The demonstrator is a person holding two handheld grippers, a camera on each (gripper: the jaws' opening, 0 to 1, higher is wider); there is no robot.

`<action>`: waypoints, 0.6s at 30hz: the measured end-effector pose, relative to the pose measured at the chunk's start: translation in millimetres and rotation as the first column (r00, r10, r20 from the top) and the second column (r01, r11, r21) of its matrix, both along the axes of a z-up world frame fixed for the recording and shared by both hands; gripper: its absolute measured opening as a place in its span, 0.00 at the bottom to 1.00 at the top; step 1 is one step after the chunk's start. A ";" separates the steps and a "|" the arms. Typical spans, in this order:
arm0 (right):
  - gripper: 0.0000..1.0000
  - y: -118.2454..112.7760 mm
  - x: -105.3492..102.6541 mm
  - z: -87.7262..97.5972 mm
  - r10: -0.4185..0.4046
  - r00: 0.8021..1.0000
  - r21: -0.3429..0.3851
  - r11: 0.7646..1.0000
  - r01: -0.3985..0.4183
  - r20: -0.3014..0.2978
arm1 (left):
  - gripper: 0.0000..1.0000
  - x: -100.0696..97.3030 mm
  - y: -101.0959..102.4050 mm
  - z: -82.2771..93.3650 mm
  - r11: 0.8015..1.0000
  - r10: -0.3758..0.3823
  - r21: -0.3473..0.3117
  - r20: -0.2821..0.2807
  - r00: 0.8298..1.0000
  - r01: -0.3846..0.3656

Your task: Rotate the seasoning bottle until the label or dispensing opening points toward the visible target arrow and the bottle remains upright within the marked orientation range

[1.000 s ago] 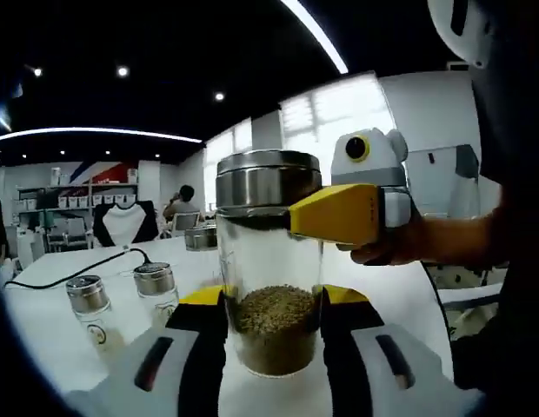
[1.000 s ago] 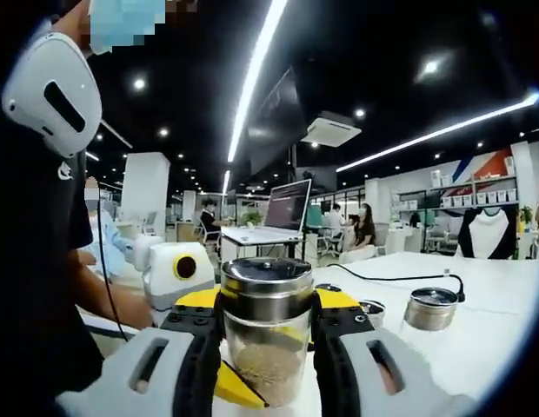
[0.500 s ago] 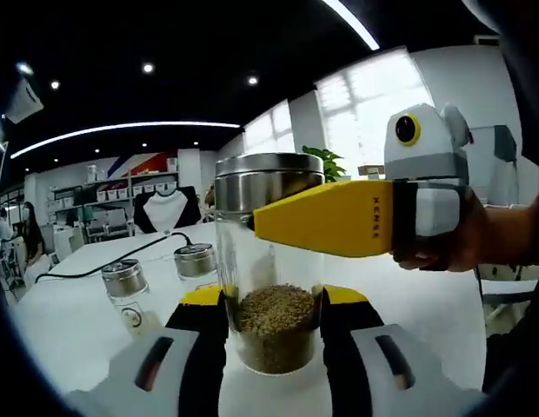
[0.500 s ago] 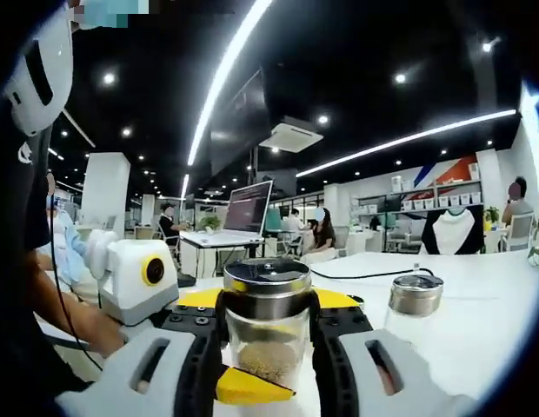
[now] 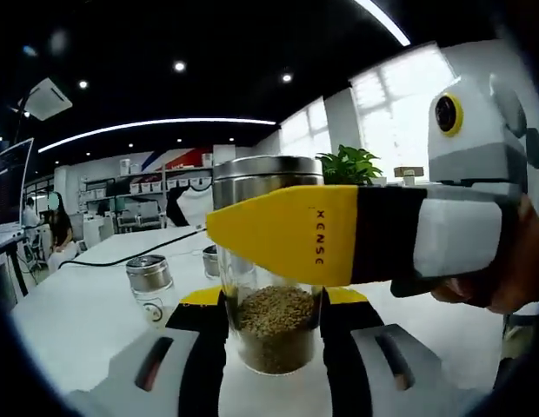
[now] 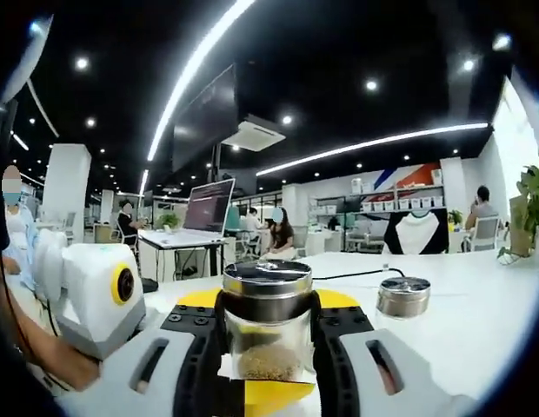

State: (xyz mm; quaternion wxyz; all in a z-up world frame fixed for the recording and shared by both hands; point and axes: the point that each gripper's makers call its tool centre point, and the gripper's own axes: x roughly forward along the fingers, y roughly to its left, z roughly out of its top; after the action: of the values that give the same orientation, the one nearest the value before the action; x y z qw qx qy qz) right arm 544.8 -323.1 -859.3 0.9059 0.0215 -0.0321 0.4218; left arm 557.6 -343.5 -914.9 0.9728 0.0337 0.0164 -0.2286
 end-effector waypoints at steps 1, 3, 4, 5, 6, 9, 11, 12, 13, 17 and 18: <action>0.37 -0.4 0.7 -0.7 -0.005 1.000 0.000 1.000 0.005 -0.005 | 0.44 -0.1 -0.3 -0.5 1.000 0.002 0.000 -0.002 1.000 -0.002; 0.37 -1.9 3.3 -3.5 -0.028 0.999 0.002 1.000 0.028 -0.021 | 0.44 -0.4 -2.4 -2.7 1.000 0.011 -0.011 -0.014 1.000 -0.011; 0.37 -2.9 4.3 -4.3 -0.038 0.999 0.002 0.999 0.038 -0.025 | 0.44 -0.8 -3.5 -3.2 1.000 0.011 -0.021 -0.020 1.000 -0.011; 0.37 -4.5 5.0 -5.1 -0.048 0.998 0.003 0.999 0.048 -0.034 | 0.44 -1.1 -5.4 -3.7 1.000 0.008 -0.029 -0.024 1.000 -0.009; 0.37 -5.5 5.3 -5.3 -0.050 0.998 0.002 0.999 0.050 -0.035 | 0.44 -1.2 -6.6 -3.8 0.999 0.003 -0.033 -0.025 1.000 -0.003; 0.37 -12.8 7.2 -4.0 -0.047 0.998 0.004 0.999 0.047 -0.035 | 0.44 -0.9 -12.4 -1.5 0.998 -0.039 -0.050 -0.010 0.999 0.038; 0.37 -15.8 6.9 -3.4 -0.023 0.999 -0.010 1.000 0.023 -0.023 | 0.43 -1.6 -17.0 0.6 0.993 -0.089 -0.082 -0.007 0.996 0.088; 0.37 -17.6 6.4 -3.0 -0.001 1.000 -0.024 1.000 0.001 -0.011 | 0.43 -2.3 -20.6 2.0 0.986 -0.128 -0.109 -0.006 0.992 0.127; 0.37 -20.0 5.7 -2.9 0.016 1.000 -0.036 0.999 -0.017 -0.005 | 0.42 -3.2 -23.2 2.9 0.980 -0.161 -0.117 -0.004 0.987 0.159; 0.37 -26.2 2.1 -2.4 0.076 0.997 -0.036 0.996 -0.076 -0.004 | 0.42 -6.3 -29.9 4.5 0.964 -0.235 -0.124 0.003 0.972 0.233; 0.37 -26.7 -0.1 -2.5 0.099 0.995 -0.037 0.994 -0.099 0.000 | 0.42 -7.1 -31.2 4.6 0.961 -0.247 -0.126 0.004 0.969 0.246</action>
State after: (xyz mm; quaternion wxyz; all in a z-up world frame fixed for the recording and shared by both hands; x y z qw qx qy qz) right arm 544.7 -349.8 -861.8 0.8840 0.0059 -0.0238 0.4669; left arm 550.5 -374.7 -910.2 0.9368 -0.0273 0.0036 -0.3488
